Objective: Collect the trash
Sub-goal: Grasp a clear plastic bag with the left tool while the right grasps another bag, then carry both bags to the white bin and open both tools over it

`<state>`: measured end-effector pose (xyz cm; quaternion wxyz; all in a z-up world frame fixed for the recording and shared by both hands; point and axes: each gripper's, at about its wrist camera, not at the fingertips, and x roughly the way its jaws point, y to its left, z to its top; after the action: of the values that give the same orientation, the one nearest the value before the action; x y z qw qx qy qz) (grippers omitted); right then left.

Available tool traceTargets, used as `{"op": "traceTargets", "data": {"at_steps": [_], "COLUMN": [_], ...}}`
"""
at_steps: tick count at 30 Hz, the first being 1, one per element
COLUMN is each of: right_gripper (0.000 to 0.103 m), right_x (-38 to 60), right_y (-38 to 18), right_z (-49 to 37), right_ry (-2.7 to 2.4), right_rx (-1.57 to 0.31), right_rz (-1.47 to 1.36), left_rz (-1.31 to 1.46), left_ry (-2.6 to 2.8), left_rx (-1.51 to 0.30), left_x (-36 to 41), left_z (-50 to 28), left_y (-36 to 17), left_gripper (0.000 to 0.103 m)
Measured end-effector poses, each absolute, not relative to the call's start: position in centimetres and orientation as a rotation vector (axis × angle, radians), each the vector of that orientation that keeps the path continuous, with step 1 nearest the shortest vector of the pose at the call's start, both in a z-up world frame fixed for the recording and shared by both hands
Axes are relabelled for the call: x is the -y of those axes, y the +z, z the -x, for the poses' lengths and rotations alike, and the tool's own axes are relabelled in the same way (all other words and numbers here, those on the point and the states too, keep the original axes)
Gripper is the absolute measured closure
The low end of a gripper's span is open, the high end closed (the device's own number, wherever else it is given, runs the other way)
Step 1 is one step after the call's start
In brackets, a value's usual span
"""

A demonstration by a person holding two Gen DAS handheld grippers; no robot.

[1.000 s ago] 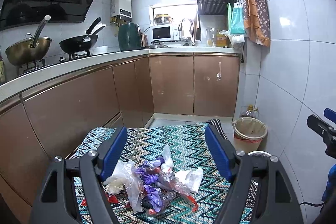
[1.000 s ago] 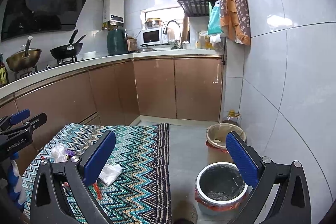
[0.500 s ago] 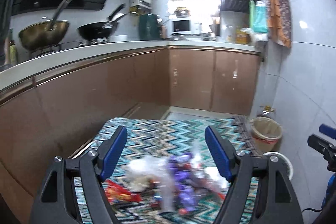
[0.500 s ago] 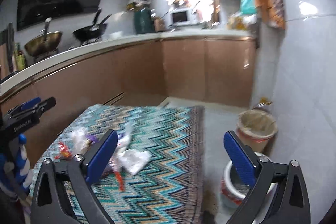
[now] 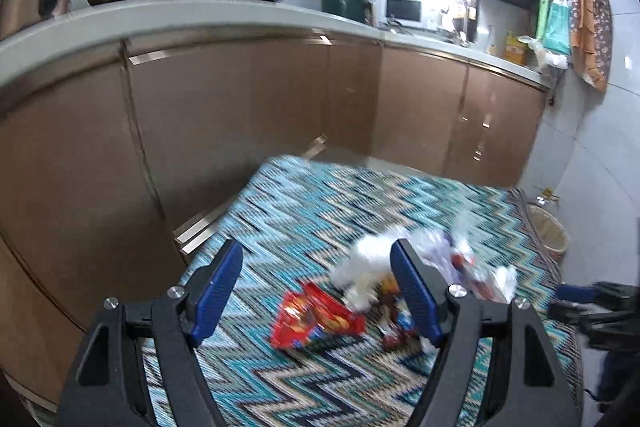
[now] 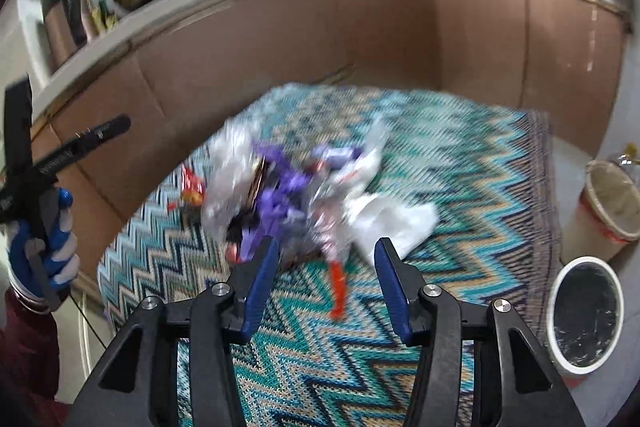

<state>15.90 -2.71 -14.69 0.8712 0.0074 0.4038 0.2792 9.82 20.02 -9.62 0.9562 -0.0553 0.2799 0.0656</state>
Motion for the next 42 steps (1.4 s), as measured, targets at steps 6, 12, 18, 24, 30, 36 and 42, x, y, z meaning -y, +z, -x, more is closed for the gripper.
{"op": "traceTargets", "data": {"at_steps": [6,12,18,24,30,36,42], "right_gripper": [0.060,0.068,0.093,0.100,0.101,0.101,0.101], "right_x": [1.2,0.7,0.8,0.9,0.8,1.2,3.5], "right_y": [-17.4,-19.2,-20.3,-19.7,-17.1,-13.2,-9.8], "right_z": [-17.1,-18.3,-19.1,-18.4,-17.0,-14.8,-11.9], "right_ry": [0.611,0.609,0.627,0.648,0.655,0.666,0.650], "right_rx": [-0.927,-0.961,-0.992,-0.957,-0.877,-0.775,-0.692], "right_rz": [0.019,0.031,0.007,0.006,0.014,0.023,0.008], "left_rz": [0.137,0.100,0.099,0.145,0.153,0.132,0.092], "left_ry": [0.004,-0.050,-0.051,-0.090,-0.091,-0.088,-0.133], "left_rx": [-0.643,-0.729,-0.778,-0.819,-0.748,-0.654,-0.576], "left_x": [-17.1,-13.5,-12.6,-13.4,-14.1,-14.2,-12.0], "left_z": [-11.8,-15.1,-16.9,-17.4,-15.8,-13.1,-9.9], "left_y": [-10.8,-13.3,-15.0,-15.8,-13.5,-9.5,-5.3], "left_gripper": [0.028,0.029,0.047,0.090,0.098,0.098,0.098]}}
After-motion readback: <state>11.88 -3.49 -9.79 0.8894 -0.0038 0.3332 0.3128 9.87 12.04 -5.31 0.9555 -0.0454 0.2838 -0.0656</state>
